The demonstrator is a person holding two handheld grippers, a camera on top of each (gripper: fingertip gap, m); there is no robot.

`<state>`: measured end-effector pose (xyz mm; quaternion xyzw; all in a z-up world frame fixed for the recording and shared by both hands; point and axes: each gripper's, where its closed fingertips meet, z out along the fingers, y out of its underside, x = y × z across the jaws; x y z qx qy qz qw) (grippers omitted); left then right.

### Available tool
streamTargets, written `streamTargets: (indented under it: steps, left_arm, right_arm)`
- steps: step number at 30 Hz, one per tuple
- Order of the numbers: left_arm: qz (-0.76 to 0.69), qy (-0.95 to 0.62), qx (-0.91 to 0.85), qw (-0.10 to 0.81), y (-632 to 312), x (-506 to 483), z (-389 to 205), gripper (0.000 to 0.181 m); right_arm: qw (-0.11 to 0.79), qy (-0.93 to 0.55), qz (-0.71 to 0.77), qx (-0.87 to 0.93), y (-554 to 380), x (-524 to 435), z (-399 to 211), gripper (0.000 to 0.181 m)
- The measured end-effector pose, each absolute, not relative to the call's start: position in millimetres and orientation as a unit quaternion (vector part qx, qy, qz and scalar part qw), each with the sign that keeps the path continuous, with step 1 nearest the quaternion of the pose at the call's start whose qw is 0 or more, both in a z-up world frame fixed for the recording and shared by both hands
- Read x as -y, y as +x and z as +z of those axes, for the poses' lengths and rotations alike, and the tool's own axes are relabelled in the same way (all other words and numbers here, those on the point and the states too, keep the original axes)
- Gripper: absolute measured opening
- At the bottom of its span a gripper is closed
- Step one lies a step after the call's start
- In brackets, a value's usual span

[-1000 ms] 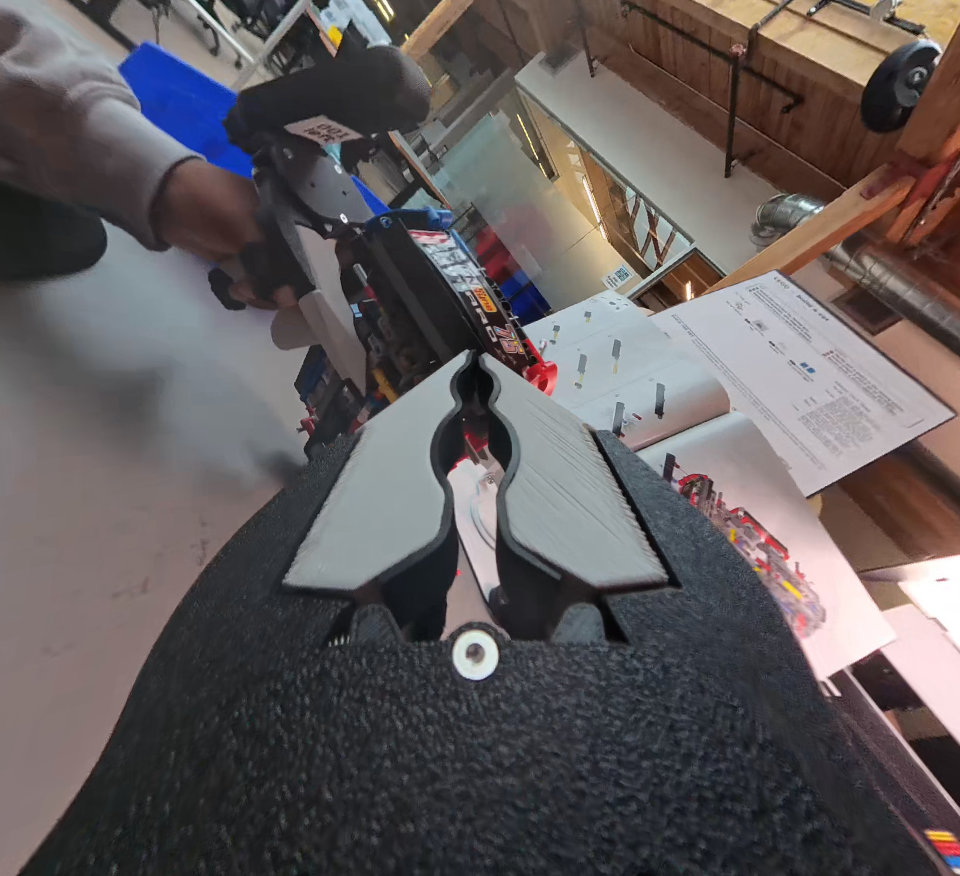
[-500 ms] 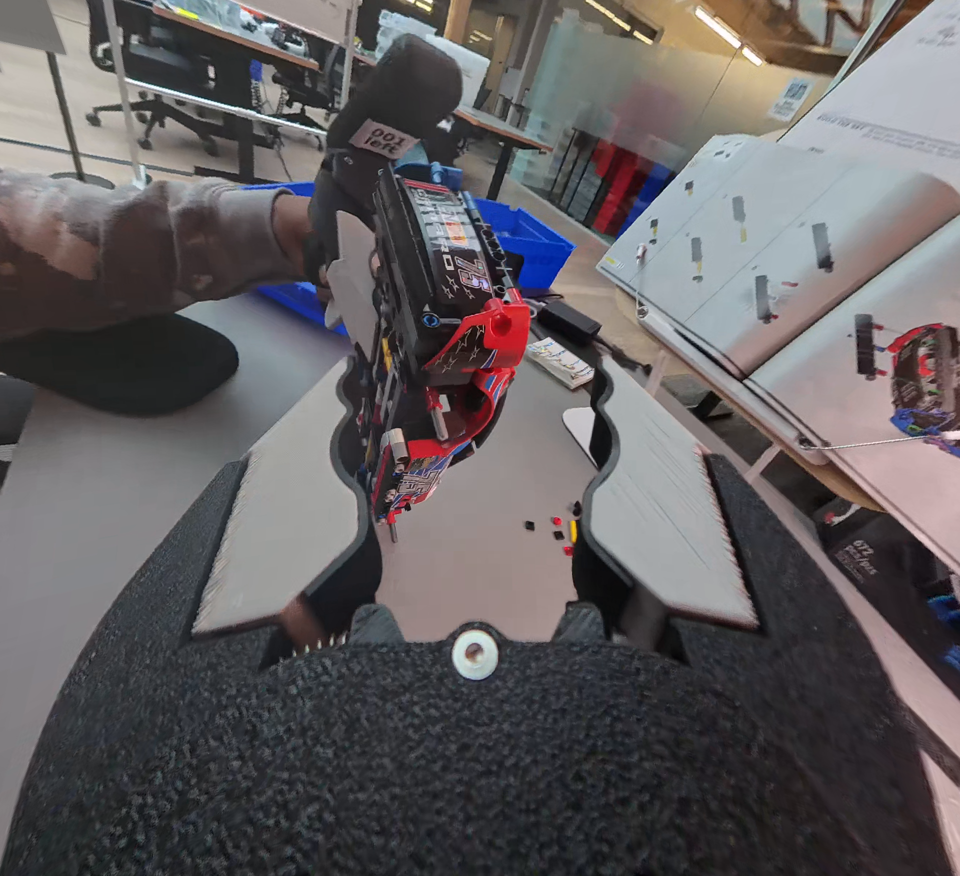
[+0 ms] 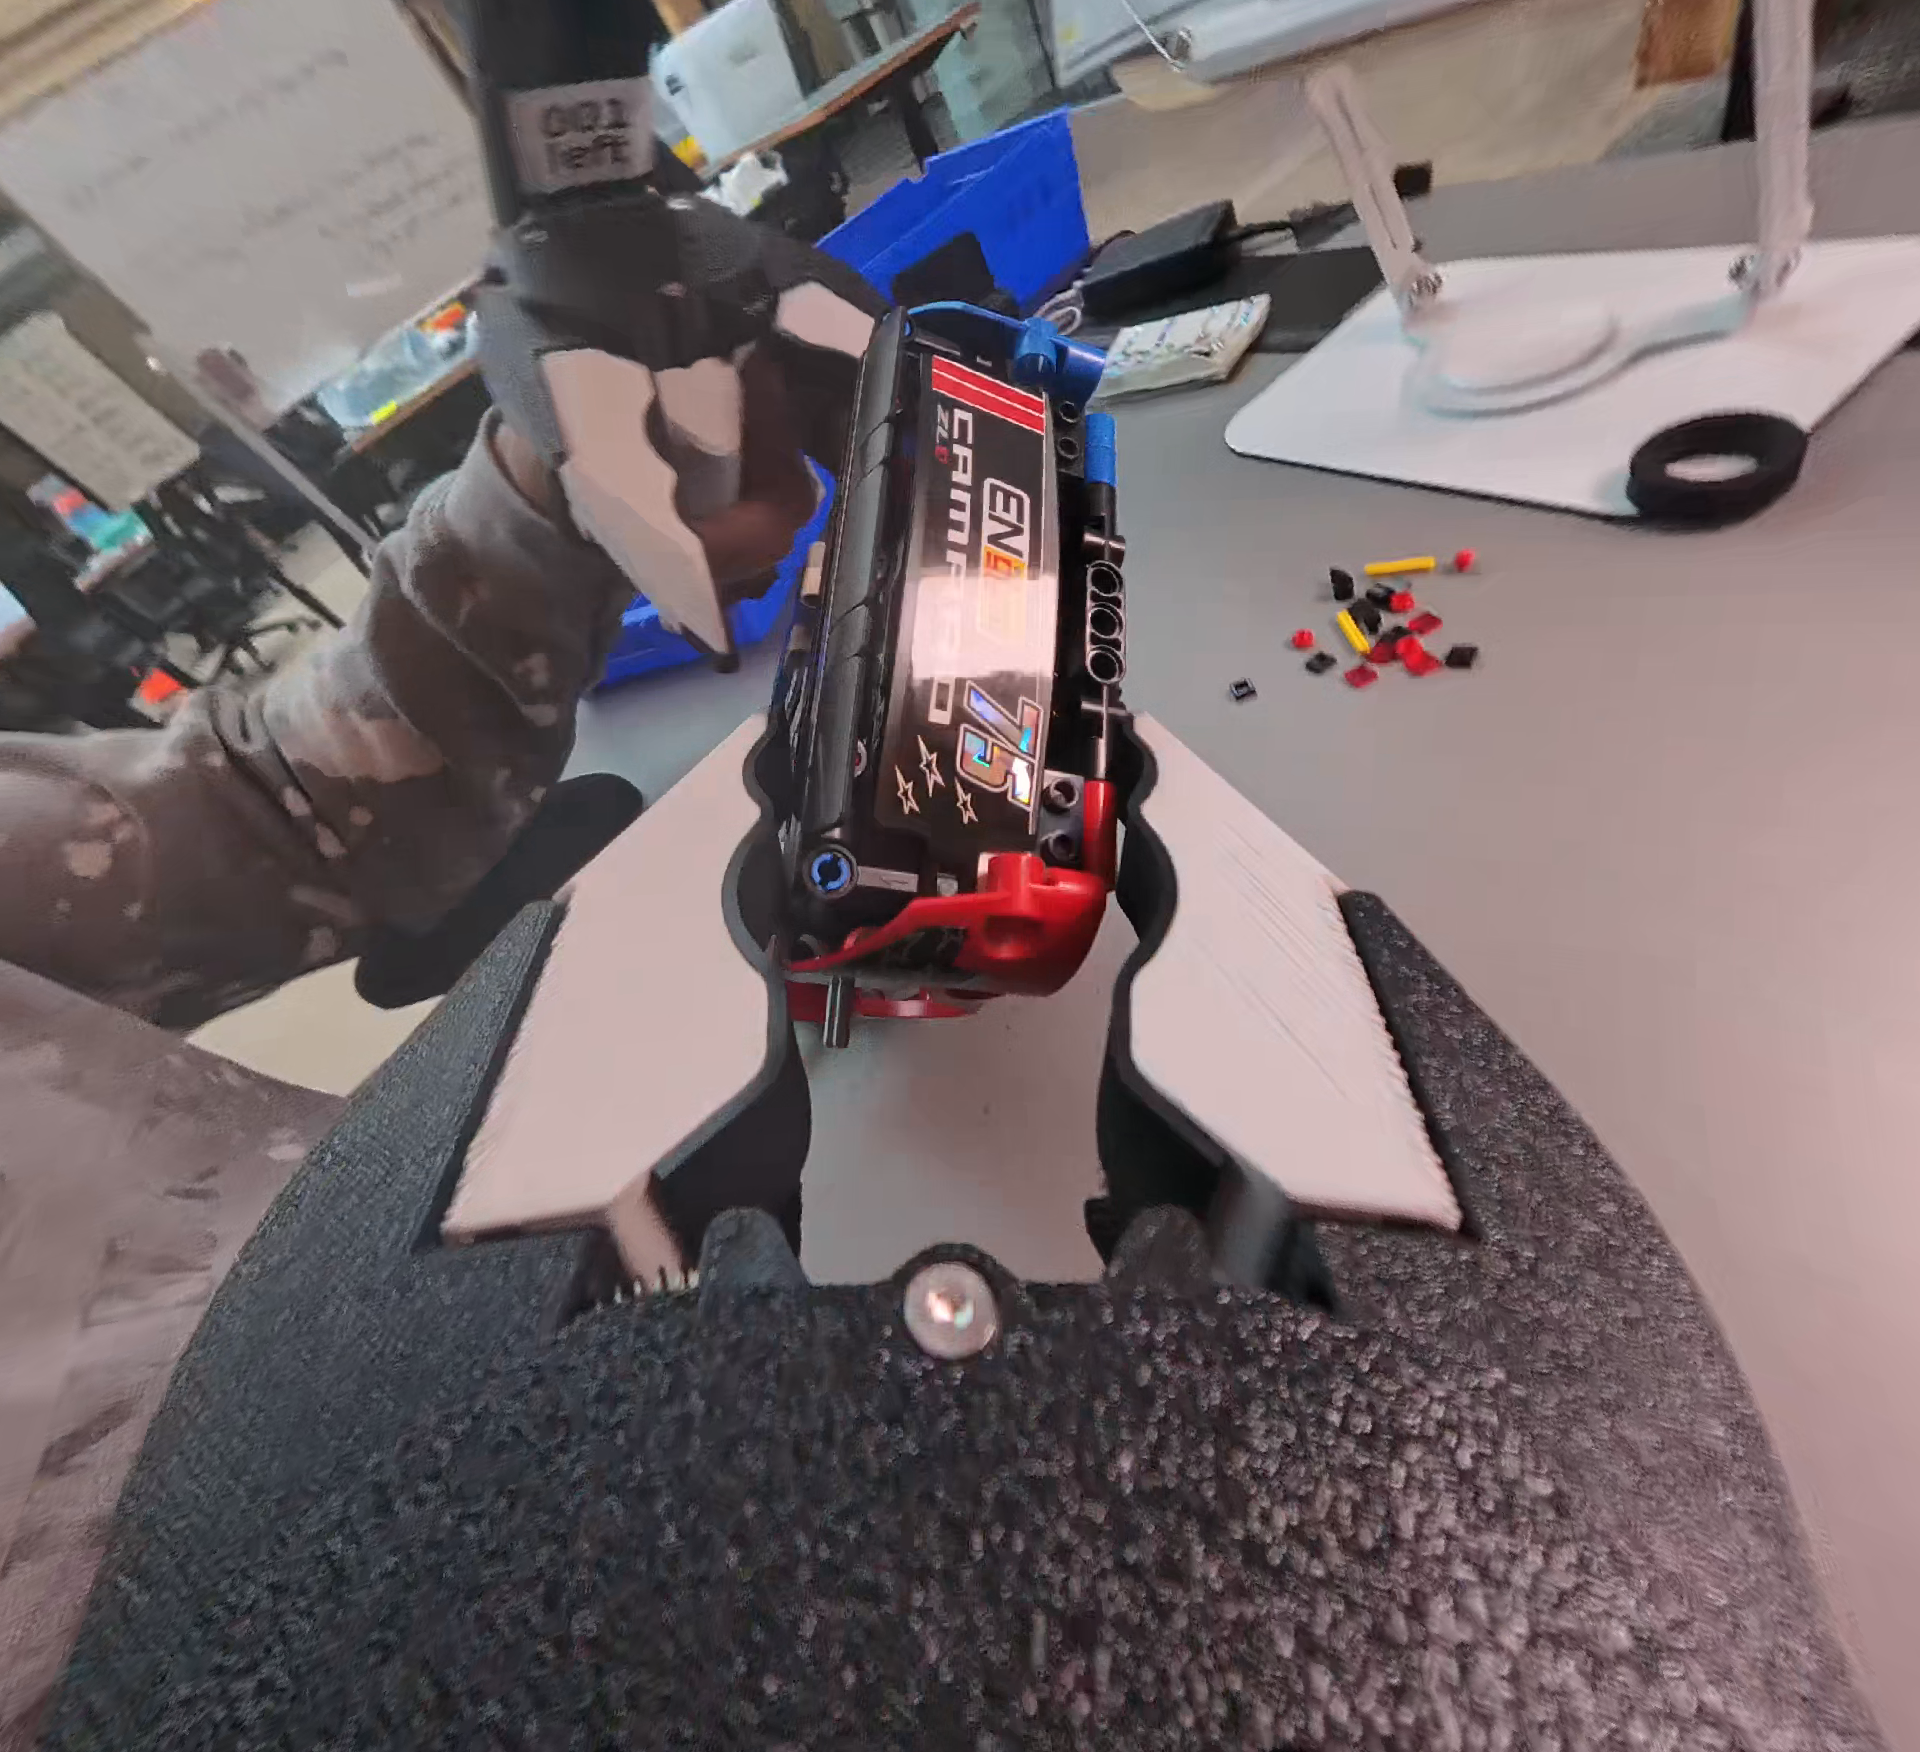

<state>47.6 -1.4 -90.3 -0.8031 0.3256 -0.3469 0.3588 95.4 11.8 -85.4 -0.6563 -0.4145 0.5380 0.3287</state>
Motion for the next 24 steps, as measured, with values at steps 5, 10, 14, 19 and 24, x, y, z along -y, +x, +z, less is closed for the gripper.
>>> streamTargets:
  steps: [5,10,14,19,24]
  left_arm:
    - [-0.207,-0.815,-0.362,0.403,52,17,-117,0.105]
    - [-0.153,-0.838,-0.386,0.355,52,34,-166,0.116]
    - [-0.209,-0.845,-0.367,0.329,52,46,-176,0.106]
    - [-0.280,-0.854,-0.332,0.286,53,54,-182,0.100]
    - [-0.334,-0.851,-0.308,0.264,53,61,-184,0.093]
  right_arm:
    - [0.279,-0.707,0.553,0.342,111,-26,-114,0.062]
    - [0.209,-0.731,0.552,0.342,106,-17,-135,0.062]
    - [0.167,-0.739,0.561,0.333,103,-13,-146,0.062]
    - [0.132,-0.739,0.560,0.350,99,-16,-153,0.065]
    - [0.126,-0.724,0.548,0.399,104,-20,-156,0.065]
